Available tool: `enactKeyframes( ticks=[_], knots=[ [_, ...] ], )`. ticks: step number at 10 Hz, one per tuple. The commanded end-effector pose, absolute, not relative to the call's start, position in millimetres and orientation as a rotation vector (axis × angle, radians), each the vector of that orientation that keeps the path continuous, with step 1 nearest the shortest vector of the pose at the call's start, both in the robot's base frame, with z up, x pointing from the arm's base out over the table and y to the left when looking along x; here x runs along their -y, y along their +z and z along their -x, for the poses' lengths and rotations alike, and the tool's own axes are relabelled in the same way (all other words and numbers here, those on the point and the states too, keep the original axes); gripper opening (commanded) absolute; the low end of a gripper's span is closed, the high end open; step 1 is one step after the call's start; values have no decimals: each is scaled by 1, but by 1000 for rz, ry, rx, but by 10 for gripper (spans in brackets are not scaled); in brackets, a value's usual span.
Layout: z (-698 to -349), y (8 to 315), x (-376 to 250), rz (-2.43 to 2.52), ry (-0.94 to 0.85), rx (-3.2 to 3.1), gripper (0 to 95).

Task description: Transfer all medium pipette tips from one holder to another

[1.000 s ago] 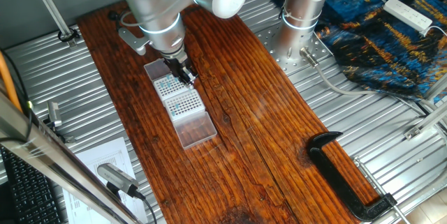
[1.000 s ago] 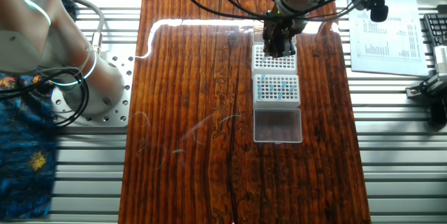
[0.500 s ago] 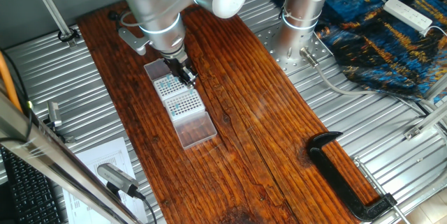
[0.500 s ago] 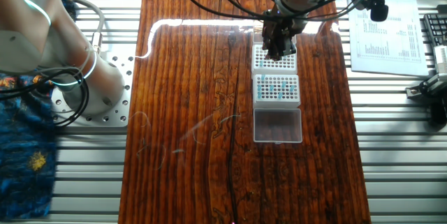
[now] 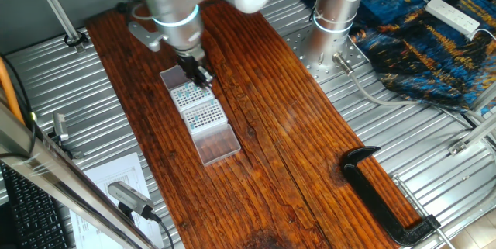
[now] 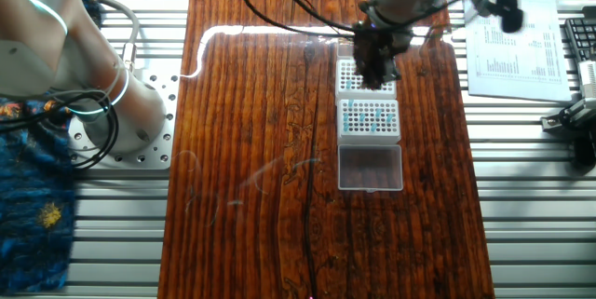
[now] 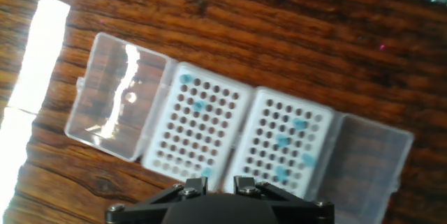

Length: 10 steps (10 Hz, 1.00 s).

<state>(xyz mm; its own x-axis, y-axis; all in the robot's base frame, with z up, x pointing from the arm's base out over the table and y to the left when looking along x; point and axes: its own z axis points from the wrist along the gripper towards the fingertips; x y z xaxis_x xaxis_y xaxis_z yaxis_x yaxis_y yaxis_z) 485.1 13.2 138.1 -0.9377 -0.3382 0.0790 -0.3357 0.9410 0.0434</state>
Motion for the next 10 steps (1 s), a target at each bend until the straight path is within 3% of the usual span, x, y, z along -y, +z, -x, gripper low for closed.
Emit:
enactKeyframes(
  ticks=[1,10],
  knots=[
    [-505,142,3,-574,-47,2997,190],
    [-510,126,33,-616,-27,3054,190]
  ],
)
